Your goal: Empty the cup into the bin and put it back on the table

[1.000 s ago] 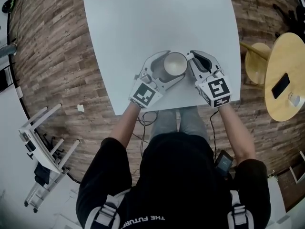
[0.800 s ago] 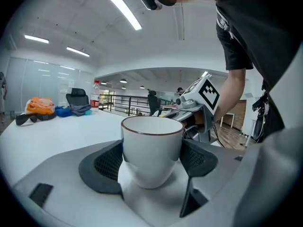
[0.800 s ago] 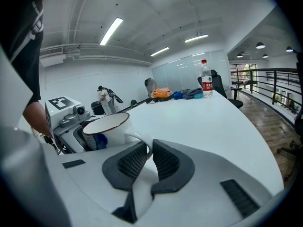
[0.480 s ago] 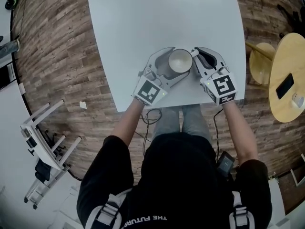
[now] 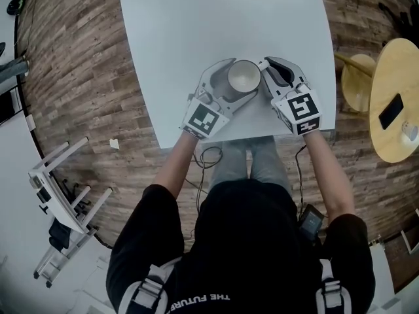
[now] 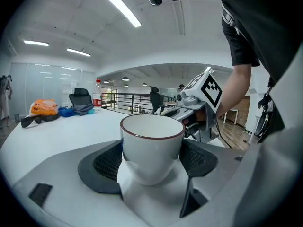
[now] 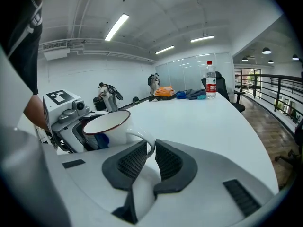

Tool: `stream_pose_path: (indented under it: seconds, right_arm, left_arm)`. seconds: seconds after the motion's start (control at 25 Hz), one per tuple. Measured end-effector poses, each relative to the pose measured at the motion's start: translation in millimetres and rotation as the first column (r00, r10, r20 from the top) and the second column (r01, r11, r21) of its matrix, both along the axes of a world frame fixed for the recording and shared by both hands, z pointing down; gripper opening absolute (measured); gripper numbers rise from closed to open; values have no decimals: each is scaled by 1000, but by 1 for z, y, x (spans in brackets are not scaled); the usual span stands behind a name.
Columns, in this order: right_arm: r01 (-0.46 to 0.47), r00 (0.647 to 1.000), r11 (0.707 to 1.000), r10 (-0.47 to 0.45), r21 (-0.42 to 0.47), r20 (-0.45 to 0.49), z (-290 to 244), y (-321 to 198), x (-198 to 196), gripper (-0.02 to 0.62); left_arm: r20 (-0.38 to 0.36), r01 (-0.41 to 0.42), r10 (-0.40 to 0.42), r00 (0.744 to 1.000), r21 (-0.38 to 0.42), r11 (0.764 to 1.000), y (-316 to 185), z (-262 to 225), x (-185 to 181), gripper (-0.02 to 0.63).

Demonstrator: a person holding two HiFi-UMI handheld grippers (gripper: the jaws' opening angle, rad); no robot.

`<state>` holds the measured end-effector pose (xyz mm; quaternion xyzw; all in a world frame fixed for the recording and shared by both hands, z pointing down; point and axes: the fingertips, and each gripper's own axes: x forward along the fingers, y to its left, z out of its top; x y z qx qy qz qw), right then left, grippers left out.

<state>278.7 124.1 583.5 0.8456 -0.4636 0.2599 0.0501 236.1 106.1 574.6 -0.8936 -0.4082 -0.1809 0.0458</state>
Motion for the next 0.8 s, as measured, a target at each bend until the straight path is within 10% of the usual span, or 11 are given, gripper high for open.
stream_pose_path:
  seconds: [0.44,0.8]
  right_arm:
    - [-48,998,997,49,-55,30,-13,41,-27,51]
    - [-87,983,994,97,66,-155,-161,55,-38,49]
  left_arm:
    - [29,52,-51,998,-6,999,-20,-27,-45,371]
    - [-81,311,-324,943,-136,940,-65,-161,-70,371]
